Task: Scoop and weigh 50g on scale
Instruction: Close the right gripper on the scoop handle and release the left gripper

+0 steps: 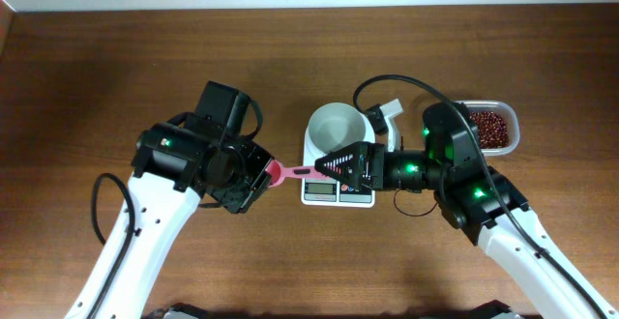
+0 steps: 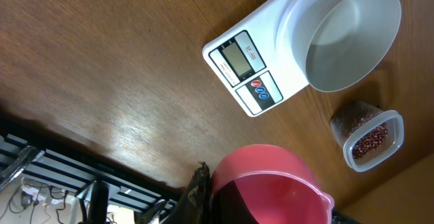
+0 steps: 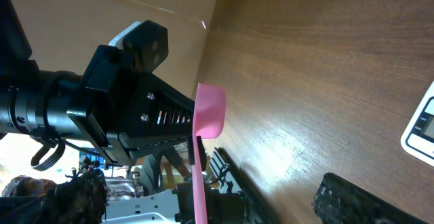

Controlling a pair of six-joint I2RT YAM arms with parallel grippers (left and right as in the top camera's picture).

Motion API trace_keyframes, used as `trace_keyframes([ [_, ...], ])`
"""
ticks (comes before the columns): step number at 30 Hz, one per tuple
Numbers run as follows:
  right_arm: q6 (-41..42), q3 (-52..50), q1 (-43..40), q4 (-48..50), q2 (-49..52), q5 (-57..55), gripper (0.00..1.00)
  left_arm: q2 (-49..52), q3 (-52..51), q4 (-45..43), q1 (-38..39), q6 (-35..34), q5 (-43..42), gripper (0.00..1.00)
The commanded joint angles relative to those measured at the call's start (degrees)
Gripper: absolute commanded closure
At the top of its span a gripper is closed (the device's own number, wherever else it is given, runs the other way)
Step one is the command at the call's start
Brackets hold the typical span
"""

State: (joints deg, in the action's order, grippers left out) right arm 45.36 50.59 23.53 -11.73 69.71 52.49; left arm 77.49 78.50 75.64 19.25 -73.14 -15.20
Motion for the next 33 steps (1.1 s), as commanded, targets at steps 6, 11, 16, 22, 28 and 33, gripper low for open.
trace_keyframes([
  [6,1.9,0.7,0.5,0.0,0.1,-0.1,0.15,0.2,0.6,-0.1,0.3,-2.6,-2.7,1.0],
  [11,1.9,0.7,0.5,0.0,0.1,-0.1,0.24,0.7,0.6,-1.7,2.1,-4.9,-2.6,1.0],
  [16,1.9,0.7,2.3,0.0,0.2,-0.7,0.31,1.6,0.6,-4.6,5.4,-4.9,-2.6,1.0],
  [22,1.9,0.7,2.8,0.0,0.2,-0.7,0.47,1.6,0.6,-3.5,5.4,-4.9,-2.6,1.0],
  [28,2.1,0.7,2.8,0.1,0.2,-0.7,0.58,1.6,0.6,-3.5,6.9,-4.8,-2.6,1.0],
  [33,2.1,0.7,2.8,0.0,0.2,-0.6,0.6,1.6,0.6,-2.5,7.4,-3.5,-2.4,1.0],
])
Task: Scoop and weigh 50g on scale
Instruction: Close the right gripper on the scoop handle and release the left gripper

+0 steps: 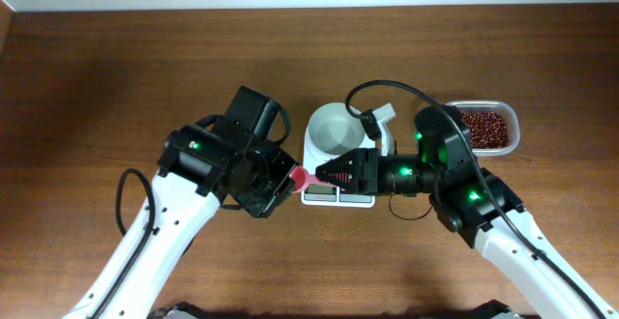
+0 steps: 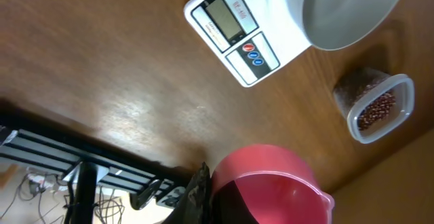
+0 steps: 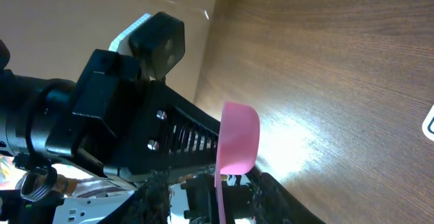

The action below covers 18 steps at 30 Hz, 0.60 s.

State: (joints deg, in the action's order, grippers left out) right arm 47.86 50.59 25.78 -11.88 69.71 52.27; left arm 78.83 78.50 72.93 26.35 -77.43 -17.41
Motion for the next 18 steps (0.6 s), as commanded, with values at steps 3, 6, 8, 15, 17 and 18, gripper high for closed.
trace_keyframes([
  [3,-0.4,0.7,0.5,0.2,0.2,-0.2,0.64,0.2,0.5,0.2,0.3,1.0,-0.2,1.0],
  [6,-0.4,0.7,0.5,0.2,0.2,1.3,0.69,0.2,0.5,0.2,0.3,1.0,-0.2,1.0],
  [8,-0.4,0.7,0.5,0.2,0.2,1.3,0.71,0.2,0.5,0.2,0.3,1.0,-0.2,1.0],
  [15,-0.4,0.7,0.5,0.2,0.2,3.2,0.74,0.2,0.5,0.2,0.3,1.0,0.7,1.0],
  [17,-0.4,0.7,0.5,0.1,0.2,3.7,0.74,0.2,0.5,0.2,0.3,0.9,0.9,1.0],
  [18,-0.4,0.7,0.5,0.1,0.2,3.7,0.74,0.2,0.5,0.2,0.3,0.9,1.2,1.0],
])
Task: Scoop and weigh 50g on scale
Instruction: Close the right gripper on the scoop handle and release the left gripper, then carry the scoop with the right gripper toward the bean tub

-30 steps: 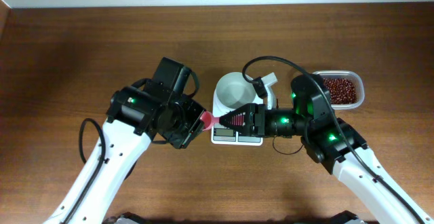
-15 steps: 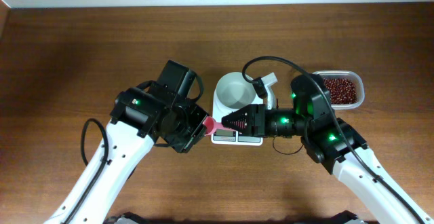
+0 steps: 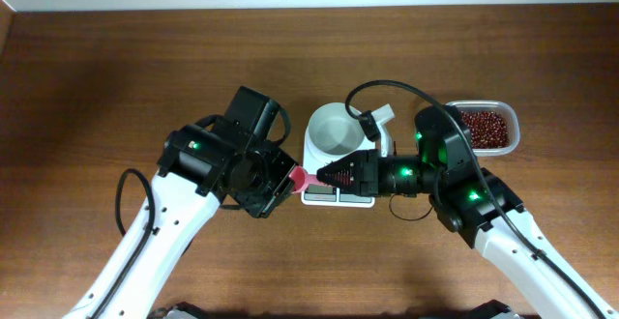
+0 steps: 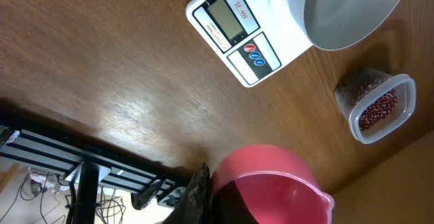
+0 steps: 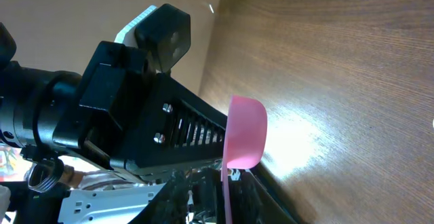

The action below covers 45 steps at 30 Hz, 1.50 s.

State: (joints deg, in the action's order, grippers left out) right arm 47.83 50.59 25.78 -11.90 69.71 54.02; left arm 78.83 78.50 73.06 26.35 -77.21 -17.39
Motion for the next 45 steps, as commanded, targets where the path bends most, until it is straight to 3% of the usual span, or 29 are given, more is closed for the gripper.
trace_keyframes([
  [1,-0.4,0.7,0.5,0.2,0.2,2.1,0.74,0.2,0.5,0.0,0.3,0.7,1.4,1.0],
  [19,-0.4,0.7,0.5,-1.6,0.2,3.0,0.96,0.2,0.5,-0.1,0.3,0.7,2.4,0.97],
  [24,-0.4,0.7,0.5,-1.6,0.2,3.0,0.96,0.2,0.5,-0.1,0.3,0.7,3.6,0.76],
  [29,-1.0,0.7,0.5,-1.6,0.2,2.1,0.96,0.2,0.5,0.0,0.3,0.7,4.2,0.68],
  [31,-4.6,0.7,0.5,-2.1,0.2,0.1,0.96,0.2,0.6,-0.2,0.1,0.7,5.0,0.57],
  [37,-14.6,0.6,0.5,-4.8,0.2,-2.0,0.96,0.2,0.6,-0.4,-4.4,0.7,3.4,0.6],
  [40,-21.2,0.6,0.5,-9.7,0.2,-2.3,0.96,0.2,0.6,-1.2,-6.5,0.7,-2.4,0.61],
  [45,-24.6,0.6,0.4,-14.3,0.1,-8.3,0.96,0.2,0.6,-7.0,-6.7,0.7,-9.6,0.61],
])
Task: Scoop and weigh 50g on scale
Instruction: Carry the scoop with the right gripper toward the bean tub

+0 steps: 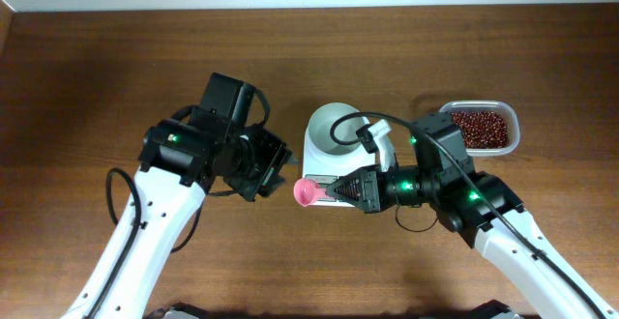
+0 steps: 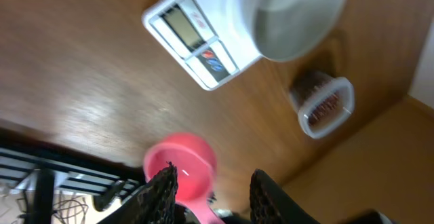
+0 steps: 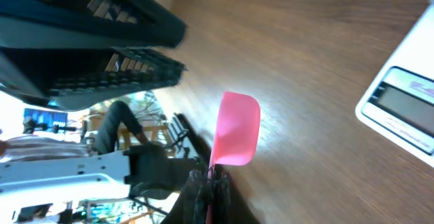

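Observation:
My right gripper (image 1: 336,190) is shut on the handle of the pink scoop (image 1: 309,192), whose empty bowl points left, in front of the white scale (image 1: 319,153). In the right wrist view the scoop (image 3: 237,127) stands out from the shut gripper (image 3: 207,181). My left gripper (image 1: 275,170) is open just left of the scoop and apart from it; in its own view the scoop (image 2: 180,172) lies beyond the open gripper (image 2: 213,187). A white bowl (image 1: 337,128) sits on the scale. The tub of red beans (image 1: 481,127) stands at the right.
The scale's display and buttons (image 2: 193,39) face the front edge. A black cable (image 1: 360,130) loops from the right arm over the bowl's right side. Bare wooden table (image 1: 116,77) lies to the left and behind.
My left gripper has opened, let go of the scoop's bowl and drawn back to the left. The right gripper now holds the scoop alone, a little nearer the front edge.
At first my left gripper held the pink scoop by its bowl, handle toward the right gripper in front of the scale. The two grippers then stood closer together, the right one round the handle. Now the scoop is in the right gripper and the left one is free.

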Controlling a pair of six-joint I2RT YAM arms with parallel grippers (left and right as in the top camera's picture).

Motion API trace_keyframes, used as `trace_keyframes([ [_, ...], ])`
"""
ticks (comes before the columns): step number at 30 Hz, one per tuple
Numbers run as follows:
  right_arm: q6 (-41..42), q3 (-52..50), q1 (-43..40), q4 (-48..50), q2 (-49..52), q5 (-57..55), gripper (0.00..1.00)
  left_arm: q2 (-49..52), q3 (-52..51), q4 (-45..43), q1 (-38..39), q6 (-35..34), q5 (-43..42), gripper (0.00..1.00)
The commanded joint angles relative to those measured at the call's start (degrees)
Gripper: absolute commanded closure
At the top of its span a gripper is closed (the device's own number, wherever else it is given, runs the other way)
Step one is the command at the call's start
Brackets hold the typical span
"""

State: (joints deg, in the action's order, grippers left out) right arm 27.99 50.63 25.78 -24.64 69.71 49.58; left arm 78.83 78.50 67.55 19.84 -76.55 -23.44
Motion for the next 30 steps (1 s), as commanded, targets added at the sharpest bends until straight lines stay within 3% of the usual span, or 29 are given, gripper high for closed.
trace_keyframes([
  [1,-8.2,0.5,-0.2,-3.5,0.1,-4.0,0.96,0.2,0.6,-1.6,-0.2,0.1,-3.1,0.61],
  [9,-19.0,0.6,-17.7,-23.1,-9.0,-6.9,0.96,0.2,0.6,-1.6,-2.3,1.6,-1.6,0.6],
  [14,-18.5,0.6,-22.1,-19.5,-24.7,-6.8,0.96,0.2,0.6,-1.5,-2.2,1.6,1.4,0.52],
  [15,-17.7,0.6,-22.1,-16.7,-28.4,-6.8,0.96,0.2,0.6,-1.4,-2.2,1.6,1.5,0.44],
  [18,-11.8,0.6,-22.1,-10.5,-34.6,-10.4,0.96,0.2,0.6,-0.2,-1.3,5.1,4.1,0.32],
  [21,-5.8,0.6,-22.1,-9.2,-37.4,-17.2,0.96,0.2,0.6,-0.3,0.0,13.9,4.5,0.24],
  [23,-4.6,0.6,-22.1,-9.0,-37.1,-17.6,0.96,0.2,0.6,-1.2,1.3,21.9,6.4,0.19],
  [25,4.3,0.6,-22.1,-8.7,-36.4,-22.2,0.96,0.2,0.6,-2.4,3.6,36.7,10.0,0.07],
  [26,10.3,0.6,-22.1,-7.6,-36.0,-24.0,0.96,0.2,0.6,-2.4,4.5,40.2,10.8,0.01],
  [30,25.6,0.6,-22.1,2.9,-34.4,-24.2,0.96,0.2,0.6,-2.6,5.4,40.4,15.8,0.01],
])
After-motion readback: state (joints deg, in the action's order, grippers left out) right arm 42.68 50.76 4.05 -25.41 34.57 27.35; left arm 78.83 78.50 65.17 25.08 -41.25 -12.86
